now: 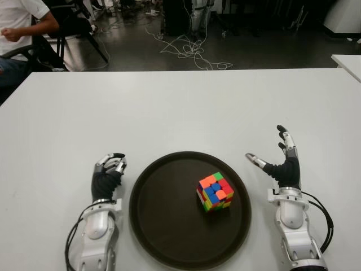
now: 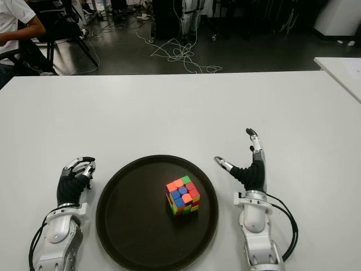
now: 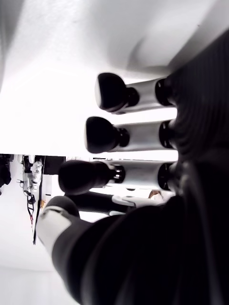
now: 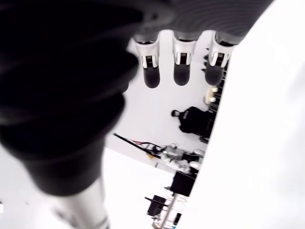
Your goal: Pick up the Rubik's Cube and put it in the plate
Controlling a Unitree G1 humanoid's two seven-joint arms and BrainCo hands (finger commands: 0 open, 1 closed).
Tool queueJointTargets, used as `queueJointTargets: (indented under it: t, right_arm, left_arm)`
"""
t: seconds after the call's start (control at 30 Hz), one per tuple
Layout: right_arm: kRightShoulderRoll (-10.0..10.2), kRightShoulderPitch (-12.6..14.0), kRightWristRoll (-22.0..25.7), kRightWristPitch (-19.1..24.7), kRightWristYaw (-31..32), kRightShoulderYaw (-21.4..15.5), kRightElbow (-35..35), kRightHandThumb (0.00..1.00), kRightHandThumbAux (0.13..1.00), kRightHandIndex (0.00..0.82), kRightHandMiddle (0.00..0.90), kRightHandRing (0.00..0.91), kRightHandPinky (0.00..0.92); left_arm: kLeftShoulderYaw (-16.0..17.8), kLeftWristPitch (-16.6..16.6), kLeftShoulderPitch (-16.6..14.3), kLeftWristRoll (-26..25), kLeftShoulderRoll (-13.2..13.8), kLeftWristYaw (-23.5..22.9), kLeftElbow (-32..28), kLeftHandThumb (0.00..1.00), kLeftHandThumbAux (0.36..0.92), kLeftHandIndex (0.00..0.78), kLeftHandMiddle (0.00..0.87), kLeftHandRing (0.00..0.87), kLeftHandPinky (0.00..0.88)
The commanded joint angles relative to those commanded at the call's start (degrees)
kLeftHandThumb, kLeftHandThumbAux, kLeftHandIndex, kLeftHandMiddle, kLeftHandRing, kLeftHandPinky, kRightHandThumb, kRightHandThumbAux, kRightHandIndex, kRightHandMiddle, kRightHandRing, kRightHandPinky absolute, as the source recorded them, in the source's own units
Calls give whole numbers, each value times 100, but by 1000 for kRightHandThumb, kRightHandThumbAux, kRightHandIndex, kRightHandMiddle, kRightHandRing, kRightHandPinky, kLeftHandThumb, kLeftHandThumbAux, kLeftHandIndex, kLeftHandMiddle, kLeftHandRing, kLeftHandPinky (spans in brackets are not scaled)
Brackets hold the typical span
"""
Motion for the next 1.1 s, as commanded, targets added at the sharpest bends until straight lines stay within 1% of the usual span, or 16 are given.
queueJointTargets:
  t: [0.23,0.43,0.6,0.83,0.9,1.1]
  right_arm:
    - [-22,-34,-40,-381,-177,-20,267,0,869,18,4,0,0]
    - [-37,1,-6,-544,-174,-17,387,0,870,19,4,0,0]
    - [-20,72,-87,-657,-244,25,450,0,866,14,1,0,0]
    - [33,63,121,-829,-137,12,578,0,839,5,0,0,0]
    - [39,53,147,-875,-134,4,624,0,837,4,0,0,0]
    - [71,-13,290,-1223,-145,-21,871,0,834,5,0,0,0]
  left_arm:
    - [0,6,8,-8,7,-25,-22,709,706,444,787,816,819]
    - [-17,7,23,6,28,-54,-44,709,706,444,787,815,818]
    - [-7,123,29,3,21,-36,-92,708,706,443,787,815,816]
    - [-7,257,29,50,11,16,-152,708,706,444,789,817,817]
    - [-6,257,26,51,12,13,-149,708,706,444,790,817,817]
    - [19,212,6,1,-4,-6,-111,710,705,444,793,820,821]
